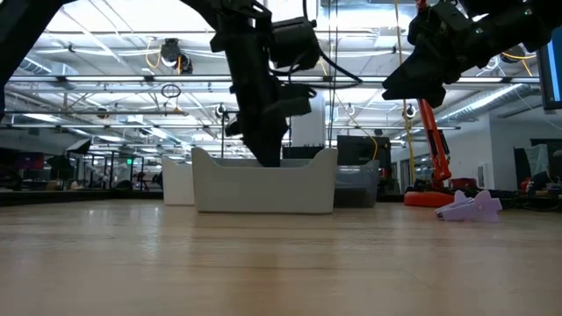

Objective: Pick and place Stapler, Stapler remover, tape
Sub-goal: Put the light blue staple remover into the gray bin, then put the light purple staple remover into the gray bin

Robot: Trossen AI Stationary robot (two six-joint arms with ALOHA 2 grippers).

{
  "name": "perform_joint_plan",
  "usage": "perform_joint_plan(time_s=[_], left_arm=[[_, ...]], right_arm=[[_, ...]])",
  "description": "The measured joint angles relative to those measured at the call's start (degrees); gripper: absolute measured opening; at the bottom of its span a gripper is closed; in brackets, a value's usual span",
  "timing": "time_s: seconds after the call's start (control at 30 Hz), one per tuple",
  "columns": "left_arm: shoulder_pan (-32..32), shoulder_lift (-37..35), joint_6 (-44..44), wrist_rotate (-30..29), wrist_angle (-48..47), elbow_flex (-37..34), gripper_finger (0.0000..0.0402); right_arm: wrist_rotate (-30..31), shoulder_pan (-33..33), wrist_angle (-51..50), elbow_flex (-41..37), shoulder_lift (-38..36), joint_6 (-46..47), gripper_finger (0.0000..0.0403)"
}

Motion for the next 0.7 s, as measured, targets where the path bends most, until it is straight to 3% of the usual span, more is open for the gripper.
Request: perform_joint_plan(time_s=[0.5,0.7], left_arm=[[-0.4,0.03,-0.36,2.59,-0.46,-0.07,0.0095],[0.34,-6.34,-2.02,8.62,-2.12,-0.07,0.0118]], right_arm=[[-0.19,0.0,0.02,0.0,0.0,0.02,0.0139],[-6.62,0.03,-0.22,0.0,0.0,-3.5,0.0139]])
